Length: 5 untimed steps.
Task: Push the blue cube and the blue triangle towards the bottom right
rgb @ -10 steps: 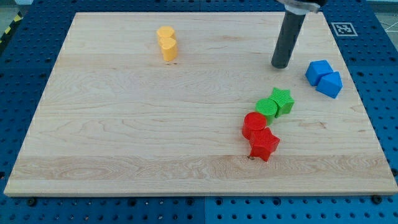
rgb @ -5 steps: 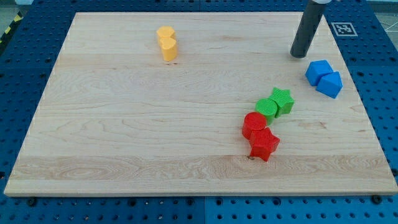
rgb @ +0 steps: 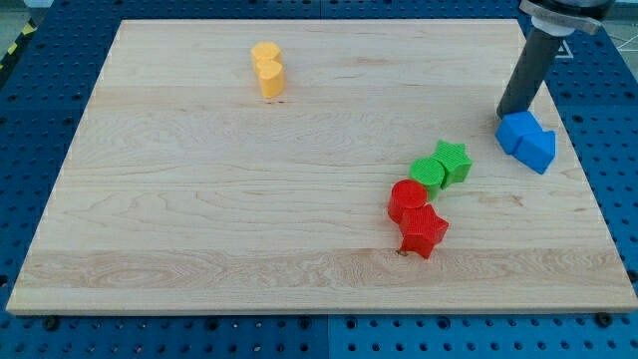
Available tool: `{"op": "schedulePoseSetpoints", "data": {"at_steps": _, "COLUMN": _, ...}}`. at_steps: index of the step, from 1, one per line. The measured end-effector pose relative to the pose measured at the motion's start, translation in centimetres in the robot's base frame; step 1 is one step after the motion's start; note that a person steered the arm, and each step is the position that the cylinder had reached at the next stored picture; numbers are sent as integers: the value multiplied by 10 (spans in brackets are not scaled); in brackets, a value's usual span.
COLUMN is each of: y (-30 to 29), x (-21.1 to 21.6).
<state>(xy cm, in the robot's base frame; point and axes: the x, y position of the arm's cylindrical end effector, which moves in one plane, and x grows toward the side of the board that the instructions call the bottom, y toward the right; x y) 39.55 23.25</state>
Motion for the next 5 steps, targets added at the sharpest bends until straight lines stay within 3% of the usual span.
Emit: {"op": "schedulePoseSetpoints", "data": {"at_steps": 5, "y": 26, "x": 67}}
